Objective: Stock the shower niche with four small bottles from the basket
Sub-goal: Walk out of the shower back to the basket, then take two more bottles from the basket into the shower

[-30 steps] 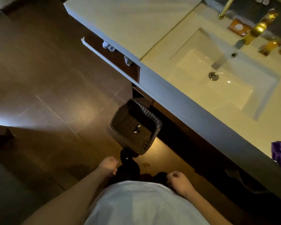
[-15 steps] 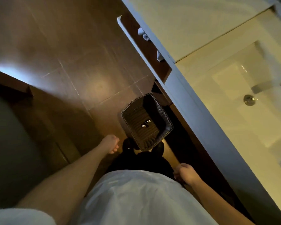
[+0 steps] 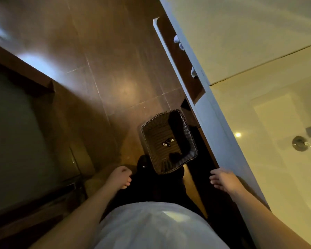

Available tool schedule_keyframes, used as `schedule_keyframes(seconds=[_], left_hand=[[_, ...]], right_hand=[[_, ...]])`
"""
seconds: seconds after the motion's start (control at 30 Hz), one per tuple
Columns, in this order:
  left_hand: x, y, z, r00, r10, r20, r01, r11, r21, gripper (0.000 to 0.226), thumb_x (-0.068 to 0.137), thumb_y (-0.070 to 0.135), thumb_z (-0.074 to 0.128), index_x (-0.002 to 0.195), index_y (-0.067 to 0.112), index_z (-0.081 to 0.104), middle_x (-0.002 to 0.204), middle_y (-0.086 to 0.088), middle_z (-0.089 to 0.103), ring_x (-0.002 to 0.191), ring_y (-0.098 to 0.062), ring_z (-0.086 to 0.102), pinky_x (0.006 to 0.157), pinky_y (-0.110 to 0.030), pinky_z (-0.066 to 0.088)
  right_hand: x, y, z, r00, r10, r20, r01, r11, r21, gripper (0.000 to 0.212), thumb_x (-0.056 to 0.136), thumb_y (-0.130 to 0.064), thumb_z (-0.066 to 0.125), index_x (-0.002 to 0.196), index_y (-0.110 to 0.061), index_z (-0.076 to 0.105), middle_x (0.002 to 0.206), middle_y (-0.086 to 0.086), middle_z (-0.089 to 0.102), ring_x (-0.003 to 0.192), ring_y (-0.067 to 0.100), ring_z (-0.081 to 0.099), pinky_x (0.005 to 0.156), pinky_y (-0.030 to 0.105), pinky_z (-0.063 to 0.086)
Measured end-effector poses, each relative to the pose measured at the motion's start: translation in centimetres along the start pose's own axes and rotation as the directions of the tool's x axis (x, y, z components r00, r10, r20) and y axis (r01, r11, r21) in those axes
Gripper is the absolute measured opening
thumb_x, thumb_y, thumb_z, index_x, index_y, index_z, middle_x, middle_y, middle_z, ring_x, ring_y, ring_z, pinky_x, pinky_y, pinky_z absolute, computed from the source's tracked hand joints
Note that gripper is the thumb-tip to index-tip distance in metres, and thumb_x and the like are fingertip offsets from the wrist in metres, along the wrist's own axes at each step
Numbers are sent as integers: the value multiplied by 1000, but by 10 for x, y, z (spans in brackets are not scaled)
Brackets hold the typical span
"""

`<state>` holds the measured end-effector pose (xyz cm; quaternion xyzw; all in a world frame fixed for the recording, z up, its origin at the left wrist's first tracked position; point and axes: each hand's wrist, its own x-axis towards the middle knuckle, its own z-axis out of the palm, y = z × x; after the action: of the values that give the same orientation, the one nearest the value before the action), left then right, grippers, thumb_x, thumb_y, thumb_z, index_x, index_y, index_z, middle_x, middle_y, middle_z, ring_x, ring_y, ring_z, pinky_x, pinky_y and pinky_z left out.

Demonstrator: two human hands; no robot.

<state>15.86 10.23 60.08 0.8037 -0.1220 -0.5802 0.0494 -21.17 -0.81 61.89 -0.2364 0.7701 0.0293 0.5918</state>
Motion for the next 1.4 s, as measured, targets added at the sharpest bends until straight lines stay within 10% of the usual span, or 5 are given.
schedule_keyframes(seconds=[0.4,0.57,0.73,1.23,1.4], left_hand=[[202,-14,135,962,-85,259,44,986,159,15,100,23,49,93,19,62,82,-3,62,66,-13,57,51,-21,44],[310,-5,191,954,-158,254,175,983,-48,21,99,19,49,116,10,58,76,-6,61,65,-18,60,60,-30,53],[401,10,252,950,2,313,-33,995,94,19,96,20,51,107,11,62,81,-9,66,69,-25,65,70,-37,59],[599,11,309,983,-66,-169,83,992,92,46,92,21,59,135,8,50,137,-16,55,126,-33,55,105,-39,46],[613,24,317,910,400,-109,-333,861,386,67,84,10,62,145,19,36,150,-14,33,134,-37,40,112,-43,36]], right_hand=[[207,39,147,924,176,340,-64,947,-315,16,101,-20,49,92,-12,59,84,6,61,69,16,57,63,28,44],[332,50,193,965,13,261,110,886,-451,14,94,-17,55,87,-12,66,80,6,70,66,17,63,56,28,49],[450,43,221,984,-148,101,177,899,-401,22,92,-15,53,73,-19,61,72,6,68,57,15,61,49,26,48],[635,-4,262,894,-439,88,384,651,-654,30,85,-3,55,109,-16,67,108,2,59,107,22,59,74,14,36],[658,-5,267,774,-614,155,519,475,-711,45,76,-6,62,119,-20,61,132,12,46,116,28,54,101,27,43]])
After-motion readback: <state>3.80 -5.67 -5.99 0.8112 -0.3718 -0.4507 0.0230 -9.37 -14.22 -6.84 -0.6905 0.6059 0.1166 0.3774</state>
